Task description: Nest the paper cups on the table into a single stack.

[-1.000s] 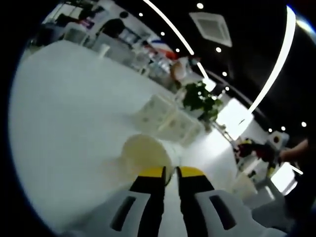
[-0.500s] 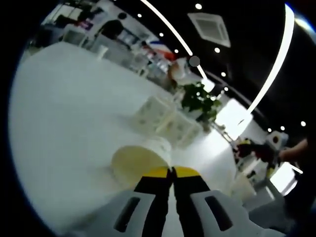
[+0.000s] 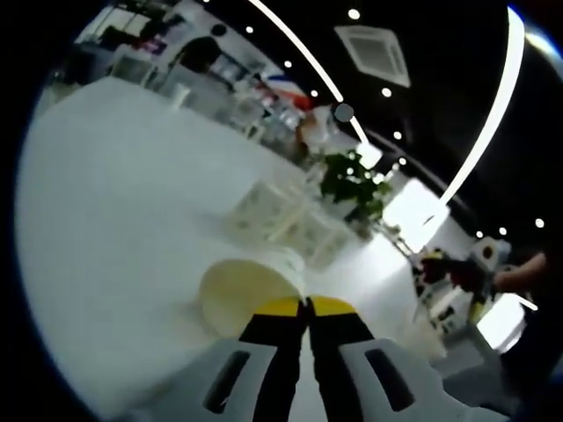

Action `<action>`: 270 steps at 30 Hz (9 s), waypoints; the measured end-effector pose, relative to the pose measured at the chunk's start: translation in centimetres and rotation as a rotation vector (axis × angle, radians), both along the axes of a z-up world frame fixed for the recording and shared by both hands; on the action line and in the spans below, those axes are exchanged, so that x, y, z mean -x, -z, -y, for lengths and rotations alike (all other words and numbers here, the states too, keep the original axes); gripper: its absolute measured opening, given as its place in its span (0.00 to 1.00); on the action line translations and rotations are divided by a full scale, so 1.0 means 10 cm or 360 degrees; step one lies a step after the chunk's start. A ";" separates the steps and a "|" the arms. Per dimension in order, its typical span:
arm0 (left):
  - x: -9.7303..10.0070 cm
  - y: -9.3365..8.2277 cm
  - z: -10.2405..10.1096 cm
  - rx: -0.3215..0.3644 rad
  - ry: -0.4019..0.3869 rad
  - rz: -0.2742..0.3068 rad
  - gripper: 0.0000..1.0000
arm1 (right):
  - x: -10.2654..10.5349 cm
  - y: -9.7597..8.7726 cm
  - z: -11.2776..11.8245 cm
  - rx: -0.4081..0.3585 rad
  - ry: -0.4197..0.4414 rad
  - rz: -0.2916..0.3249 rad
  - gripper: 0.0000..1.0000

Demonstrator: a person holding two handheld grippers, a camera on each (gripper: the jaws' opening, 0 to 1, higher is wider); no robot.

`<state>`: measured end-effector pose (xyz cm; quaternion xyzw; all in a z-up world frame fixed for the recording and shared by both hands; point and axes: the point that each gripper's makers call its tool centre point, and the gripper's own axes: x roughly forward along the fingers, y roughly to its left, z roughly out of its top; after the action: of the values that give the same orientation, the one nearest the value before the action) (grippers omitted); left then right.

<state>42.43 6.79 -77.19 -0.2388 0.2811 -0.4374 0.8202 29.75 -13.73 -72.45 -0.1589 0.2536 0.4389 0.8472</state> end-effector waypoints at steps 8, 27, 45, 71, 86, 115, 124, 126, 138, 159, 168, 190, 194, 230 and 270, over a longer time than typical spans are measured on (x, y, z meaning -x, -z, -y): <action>0.12 -0.11 0.06 -0.0021 0.0016 0.0006 0.00 | 0.00 -0.06 -0.01 -0.0029 -0.0013 0.0028 0.98; 0.49 -0.45 0.39 -0.0069 0.0150 0.0054 0.00 | 0.06 -0.17 -0.02 -0.0105 -0.0009 0.0081 1.00; 0.78 -0.56 0.62 -0.0176 0.0353 0.0080 0.00 | 0.05 -0.20 -0.12 -0.0158 0.0003 0.0114 1.00; 1.14 -0.70 0.89 -0.0434 0.0659 0.0210 0.00 | 0.05 -0.11 -0.22 -0.0211 0.0004 0.0090 1.00; 1.29 -0.75 0.93 -0.0638 0.0812 0.0284 0.00 | 0.06 -0.07 -0.26 -0.0238 -0.0004 0.0080 1.00; 1.47 -0.75 1.05 -0.1067 0.1114 0.0363 0.00 | 0.15 0.00 -0.28 -0.0291 0.0011 0.0051 0.99; 1.51 -0.72 1.05 -0.1221 0.1195 0.0381 0.00 | 0.17 0.03 -0.25 -0.0318 0.0040 0.0035 0.99; 1.53 -0.72 1.08 -0.1231 0.1210 0.0384 0.00 | 0.18 0.03 -0.25 -0.0322 0.0039 0.0034 0.99; 1.59 -0.62 1.09 -0.1400 0.1324 0.0431 0.00 | 0.23 0.06 -0.25 -0.0350 0.0041 0.0018 0.98; 1.66 -0.44 1.11 -0.1522 0.1449 0.0424 0.00 | 0.34 0.11 -0.22 -0.0383 0.0049 -0.0015 0.97; 1.66 -0.36 1.14 -0.1566 0.1489 0.0437 0.00 | 0.36 0.14 -0.21 -0.0404 0.0060 -0.0034 0.97; 1.67 -0.16 1.13 -0.1652 0.1558 0.0368 0.00 | 0.35 0.17 -0.22 -0.0458 0.0073 -0.0064 0.96; 1.64 -0.16 1.14 -0.1651 0.1561 0.0385 0.00 | 0.35 0.17 -0.22 -0.0460 0.0075 -0.0068 0.95; 1.76 -0.11 1.29 -0.1454 0.1551 0.0261 0.22 | 0.30 0.22 -0.21 -0.0498 0.0099 -0.0093 0.95; 1.55 -0.39 1.38 -0.0875 0.0963 0.0499 0.99 | 0.25 0.16 -0.16 -0.0363 0.0068 -0.0075 0.97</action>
<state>26.92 -7.02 -73.24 0.1509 0.3163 -0.5978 0.7210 27.28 -12.16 -74.04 -0.0457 0.2253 0.4504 0.8627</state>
